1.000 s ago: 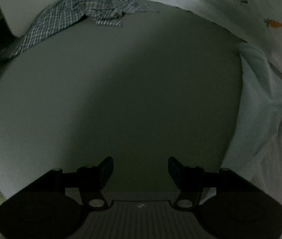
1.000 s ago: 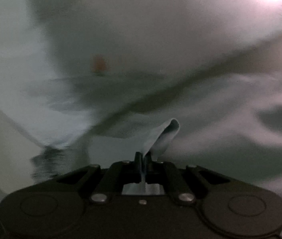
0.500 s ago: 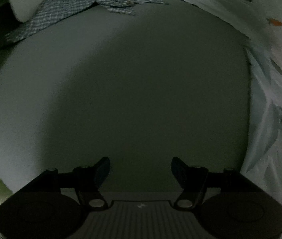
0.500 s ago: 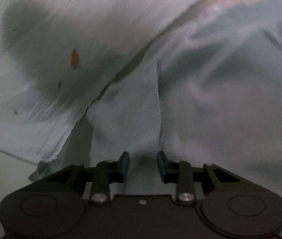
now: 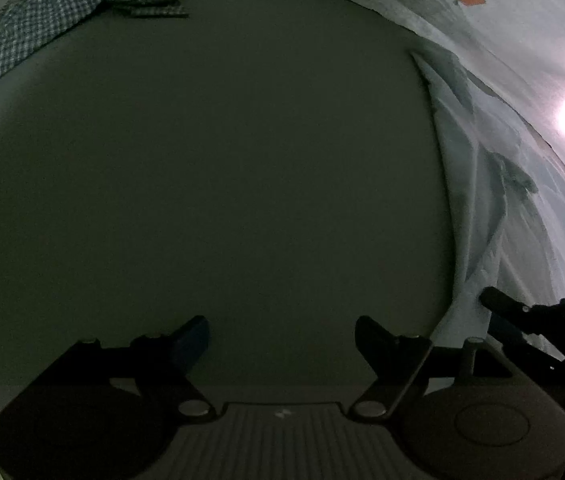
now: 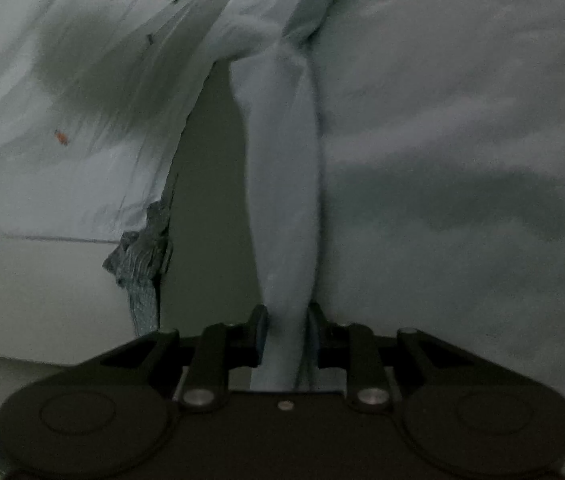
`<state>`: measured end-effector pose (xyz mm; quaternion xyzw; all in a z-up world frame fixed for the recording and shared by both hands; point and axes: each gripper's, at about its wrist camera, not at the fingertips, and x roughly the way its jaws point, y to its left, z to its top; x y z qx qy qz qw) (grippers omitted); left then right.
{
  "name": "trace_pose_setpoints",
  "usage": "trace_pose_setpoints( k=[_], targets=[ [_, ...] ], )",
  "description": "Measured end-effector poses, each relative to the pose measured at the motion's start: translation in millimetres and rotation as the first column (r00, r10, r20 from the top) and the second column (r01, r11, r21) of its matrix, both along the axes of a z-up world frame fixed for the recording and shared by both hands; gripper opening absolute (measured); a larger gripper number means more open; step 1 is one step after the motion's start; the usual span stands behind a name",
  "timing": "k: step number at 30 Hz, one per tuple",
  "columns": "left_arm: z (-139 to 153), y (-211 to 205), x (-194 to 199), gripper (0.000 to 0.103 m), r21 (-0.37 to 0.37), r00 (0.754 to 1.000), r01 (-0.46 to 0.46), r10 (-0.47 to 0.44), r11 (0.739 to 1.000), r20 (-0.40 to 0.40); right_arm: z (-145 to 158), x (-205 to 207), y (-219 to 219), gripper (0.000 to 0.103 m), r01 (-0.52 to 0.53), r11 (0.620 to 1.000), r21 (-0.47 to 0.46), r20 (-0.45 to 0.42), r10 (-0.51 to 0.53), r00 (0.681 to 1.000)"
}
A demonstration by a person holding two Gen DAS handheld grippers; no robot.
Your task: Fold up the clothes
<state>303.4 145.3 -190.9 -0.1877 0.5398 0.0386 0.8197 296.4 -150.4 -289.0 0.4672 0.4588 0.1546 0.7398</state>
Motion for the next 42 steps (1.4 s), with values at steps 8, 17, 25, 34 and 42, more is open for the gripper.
trace_pose_setpoints(
  k=[8,17,25,34,42],
  targets=[
    [-3.4,-0.4,-9.5,0.087,-0.021,0.999,0.051,-0.051,0.998,-0.002,10.3,-31.7,-31.5,0.007,0.186,0.980,-0.067,0.049,-0.183,0.982],
    [-13.8,-13.7,-5.0,0.101,-0.004,0.990,0.140,-0.140,0.990,0.004,36.8,-63.9,-21.7,0.024,0.234,0.926,-0.298,0.095,-0.215,0.972],
    [-16.3,-24.2,-11.1,0.103,0.062,0.974,0.228,-0.227,0.972,-0.022,35.8,-65.7,11.1,0.031,0.147,0.948,-0.284,0.084,-0.129,0.988],
    [-19.7,-27.8,-9.4,0.103,0.083,0.966,0.259,-0.258,0.962,-0.019,36.6,-60.6,55.8,0.019,-0.010,0.836,-0.548,0.126,0.094,0.988],
    [-22.2,-50.5,-13.3,0.103,0.225,0.943,0.333,-0.320,0.916,-0.090,35.4,-57.0,52.0,0.008,-0.018,0.825,-0.565,0.110,0.097,0.989]
  ],
)
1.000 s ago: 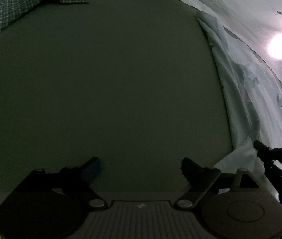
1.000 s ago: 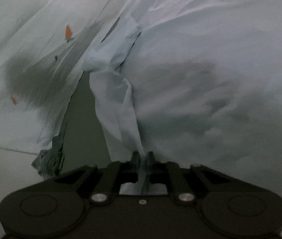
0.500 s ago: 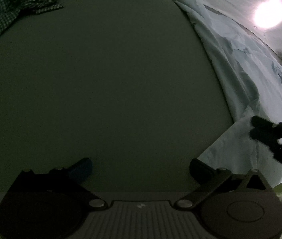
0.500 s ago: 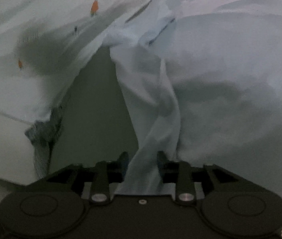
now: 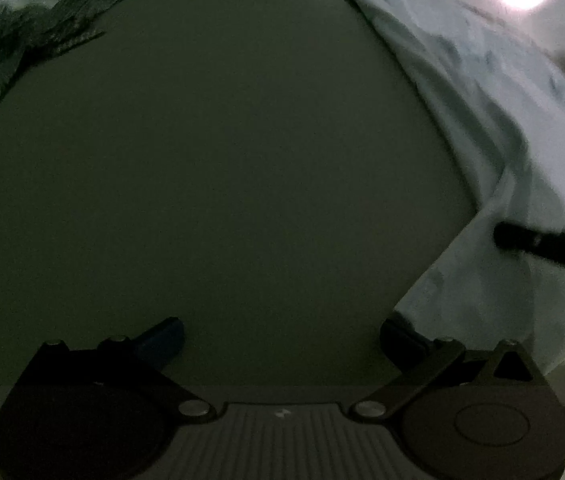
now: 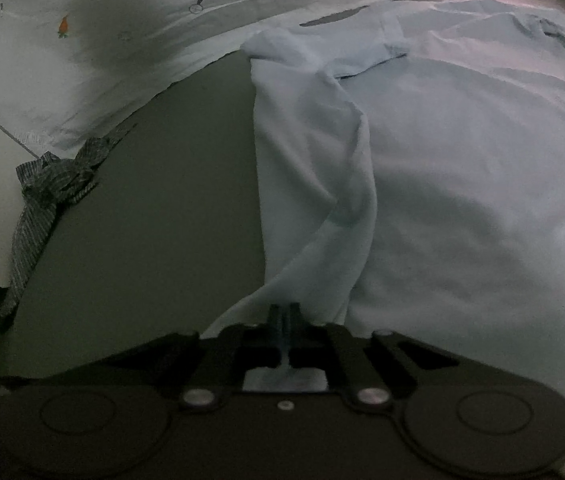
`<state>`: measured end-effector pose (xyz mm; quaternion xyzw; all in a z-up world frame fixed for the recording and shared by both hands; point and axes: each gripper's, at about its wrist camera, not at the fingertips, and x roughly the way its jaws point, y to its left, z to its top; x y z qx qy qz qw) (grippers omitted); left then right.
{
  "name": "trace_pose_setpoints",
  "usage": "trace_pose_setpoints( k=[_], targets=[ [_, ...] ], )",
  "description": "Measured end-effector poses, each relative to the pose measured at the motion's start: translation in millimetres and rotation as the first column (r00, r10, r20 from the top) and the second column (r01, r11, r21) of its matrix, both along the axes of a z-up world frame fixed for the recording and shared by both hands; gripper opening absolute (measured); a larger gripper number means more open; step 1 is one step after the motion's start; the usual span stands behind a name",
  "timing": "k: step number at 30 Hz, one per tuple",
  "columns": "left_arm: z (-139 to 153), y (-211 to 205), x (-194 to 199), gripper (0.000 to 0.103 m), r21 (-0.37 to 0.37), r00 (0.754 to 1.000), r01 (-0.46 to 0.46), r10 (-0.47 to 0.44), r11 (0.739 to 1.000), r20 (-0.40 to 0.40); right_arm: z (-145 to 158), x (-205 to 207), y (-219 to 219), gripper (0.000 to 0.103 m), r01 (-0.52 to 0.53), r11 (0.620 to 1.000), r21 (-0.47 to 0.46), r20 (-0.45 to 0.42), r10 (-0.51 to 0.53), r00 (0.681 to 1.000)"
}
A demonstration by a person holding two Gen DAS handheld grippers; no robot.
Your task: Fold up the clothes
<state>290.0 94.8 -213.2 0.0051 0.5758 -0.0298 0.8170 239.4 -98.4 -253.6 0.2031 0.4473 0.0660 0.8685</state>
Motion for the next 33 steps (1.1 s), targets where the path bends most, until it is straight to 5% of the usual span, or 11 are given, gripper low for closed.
trace_pose_setpoints(
  k=[3,14,18,24,30,33],
  targets=[
    [-0.9,-0.9,-0.4,0.103,0.012,1.000,-0.003,0.003,1.000,0.002,2.3,-6.0,1.6,0.021,-0.004,1.000,0.021,0.009,0.004,1.000],
    [5.4,29.6,1.9,0.103,-0.107,0.996,-0.088,0.088,0.990,-0.004,5.1,-12.4,4.5,0.024,0.022,0.990,0.137,-0.010,-0.020,1.000],
    [6.0,39.0,1.9,0.103,-0.092,0.992,-0.125,0.124,0.988,-0.016,1.6,-4.6,22.1,0.025,0.017,0.992,0.127,-0.071,-0.008,0.997],
    [5.8,47.3,-1.6,0.103,-0.086,0.990,-0.141,0.139,0.986,-0.025,7.2,8.9,50.9,0.054,0.042,0.997,0.070,-0.104,-0.035,0.994],
    [3.6,53.9,-4.4,0.103,-0.127,0.987,-0.159,0.156,0.979,-0.030,11.1,12.8,84.7,0.050,-0.018,0.990,-0.140,-0.084,0.007,0.996],
    [0.3,52.2,-4.7,0.103,-0.130,0.989,-0.150,0.148,0.980,-0.027,9.8,12.8,79.8,0.019,0.023,0.984,-0.177,-0.087,-0.039,0.995]
  ],
)
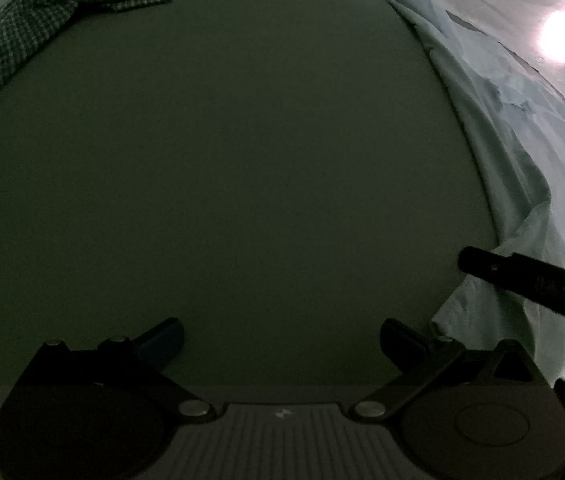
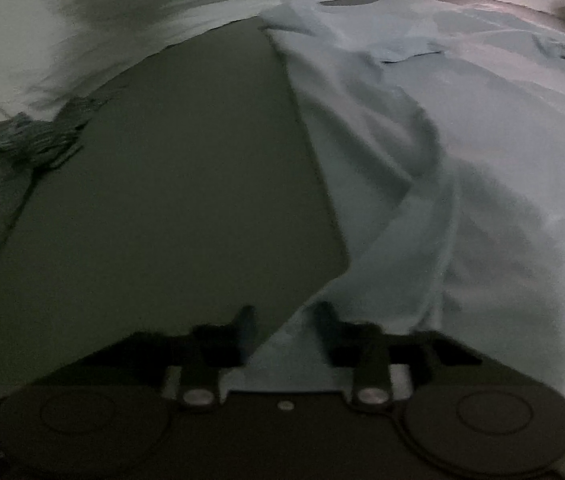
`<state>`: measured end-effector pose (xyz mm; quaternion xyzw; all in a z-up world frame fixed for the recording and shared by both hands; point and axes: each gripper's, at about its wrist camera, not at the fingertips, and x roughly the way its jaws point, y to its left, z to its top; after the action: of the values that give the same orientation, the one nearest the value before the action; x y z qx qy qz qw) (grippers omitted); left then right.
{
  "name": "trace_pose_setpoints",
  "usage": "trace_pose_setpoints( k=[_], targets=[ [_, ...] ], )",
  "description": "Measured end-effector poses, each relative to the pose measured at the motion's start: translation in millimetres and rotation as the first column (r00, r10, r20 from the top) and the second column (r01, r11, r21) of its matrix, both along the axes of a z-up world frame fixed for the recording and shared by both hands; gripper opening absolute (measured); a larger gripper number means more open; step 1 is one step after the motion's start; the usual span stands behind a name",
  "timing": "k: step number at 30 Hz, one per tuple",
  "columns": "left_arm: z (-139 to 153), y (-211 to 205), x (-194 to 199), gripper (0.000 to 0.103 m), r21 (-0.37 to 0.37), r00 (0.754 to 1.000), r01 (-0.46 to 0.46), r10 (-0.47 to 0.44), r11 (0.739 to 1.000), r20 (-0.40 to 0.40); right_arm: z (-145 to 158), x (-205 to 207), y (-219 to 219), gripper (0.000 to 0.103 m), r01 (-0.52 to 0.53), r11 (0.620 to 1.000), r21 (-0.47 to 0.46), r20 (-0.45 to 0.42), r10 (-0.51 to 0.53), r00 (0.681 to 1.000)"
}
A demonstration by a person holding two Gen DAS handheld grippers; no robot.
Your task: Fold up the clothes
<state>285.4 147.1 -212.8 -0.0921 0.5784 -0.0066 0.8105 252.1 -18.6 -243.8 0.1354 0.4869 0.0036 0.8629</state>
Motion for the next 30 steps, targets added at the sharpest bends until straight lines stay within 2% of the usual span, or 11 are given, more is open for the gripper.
trace_pose_setpoints(
  k=[1,9,11,16,20,24,28,30],
  targets=[
    [-0.5,-1.7,0.8,0.103,0.000,1.000,0.002,-0.002,1.000,0.000,-0.8,-0.5,-2.8,0.011,0.014,1.000,-0.008,-0.001,-0.014,1.000],
    [-5.1,-5.3,5.4,0.103,0.014,1.000,0.016,-0.016,1.000,-0.006,-2.0,-7.6,-6.0,0.010,0.009,1.000,-0.004,0.009,-0.009,1.000],
    [-6.5,-2.1,8.6,0.103,0.005,1.000,0.016,-0.016,1.000,-0.002,-2.8,-8.7,-10.0,0.007,0.018,1.000,0.017,0.012,-0.018,1.000],
    [-6.9,3.1,6.5,0.103,-0.016,1.000,0.015,-0.015,1.000,0.010,-2.0,-13.3,-24.9,0.005,0.068,0.990,0.122,-0.001,-0.069,0.998],
    [-7.1,8.2,3.9,0.103,-0.035,1.000,0.011,-0.011,0.999,0.021,8.0,-26.1,-54.0,0.004,0.138,0.958,0.251,-0.010,-0.140,0.990],
    [-7.0,12.5,1.2,0.103,-0.040,1.000,0.005,-0.004,0.999,0.028,25.0,-52.0,-99.6,0.004,0.236,0.917,0.320,-0.001,-0.249,0.969],
    [-3.5,6.2,-3.0,0.103,0.004,1.000,0.014,-0.014,1.000,0.022,34.3,-79.1,-149.7,0.004,0.359,0.895,0.266,0.022,-0.378,0.926],
    [-4.3,-1.5,-0.6,0.103,0.041,1.000,0.025,-0.026,0.999,0.013,26.5,-85.6,-169.4,0.004,0.403,0.888,0.223,-0.010,-0.411,0.911]
  ],
)
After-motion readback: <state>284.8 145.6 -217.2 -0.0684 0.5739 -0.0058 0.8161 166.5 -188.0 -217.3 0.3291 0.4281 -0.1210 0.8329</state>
